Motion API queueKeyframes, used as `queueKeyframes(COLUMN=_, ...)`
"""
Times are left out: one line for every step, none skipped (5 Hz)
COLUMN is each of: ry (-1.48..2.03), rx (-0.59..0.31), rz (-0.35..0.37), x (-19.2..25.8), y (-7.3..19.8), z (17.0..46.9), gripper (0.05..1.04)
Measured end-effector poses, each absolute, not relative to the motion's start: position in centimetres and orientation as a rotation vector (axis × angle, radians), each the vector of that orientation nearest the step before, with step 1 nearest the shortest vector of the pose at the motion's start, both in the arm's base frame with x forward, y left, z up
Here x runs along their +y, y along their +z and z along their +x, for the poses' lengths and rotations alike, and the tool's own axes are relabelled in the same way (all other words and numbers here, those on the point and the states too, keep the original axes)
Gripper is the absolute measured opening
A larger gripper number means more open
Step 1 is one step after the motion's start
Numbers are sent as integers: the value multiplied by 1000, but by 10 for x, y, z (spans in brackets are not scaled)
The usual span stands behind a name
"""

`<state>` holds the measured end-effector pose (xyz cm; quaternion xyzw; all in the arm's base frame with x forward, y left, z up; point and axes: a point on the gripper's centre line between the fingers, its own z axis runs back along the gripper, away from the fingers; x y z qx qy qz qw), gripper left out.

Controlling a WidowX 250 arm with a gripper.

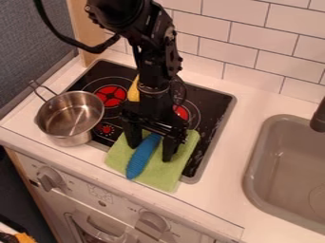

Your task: Move the fork on top of the piece of cloth to the left side of the burner

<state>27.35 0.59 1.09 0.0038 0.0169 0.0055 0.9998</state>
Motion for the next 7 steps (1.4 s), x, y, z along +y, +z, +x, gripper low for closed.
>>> queueKeyframes(ry=7, rx=26, rz=12, x=9, y=13, z=273, gripper=999)
queueKeyframes(ry=2, rx=-23, rz=14, x=9, y=30, z=271, gripper=999)
queueKeyframes(ry=-6, rx=-14, rz=11, x=8, y=29, z=269, gripper=999)
queueKeyframes(ry=-18, rx=-6, rz=8, x=8, y=27, z=268, gripper=997)
queueKeyframes(ry=-3, rx=-3, rz=7, x=12, y=24, z=268, gripper=934)
queueKeyframes(ry=-5, rx=10, rz=10, x=13, y=20, z=267, gripper=623)
queueKeyframes(ry=-9, rx=11, rz=12, x=13, y=19, z=267, gripper=466)
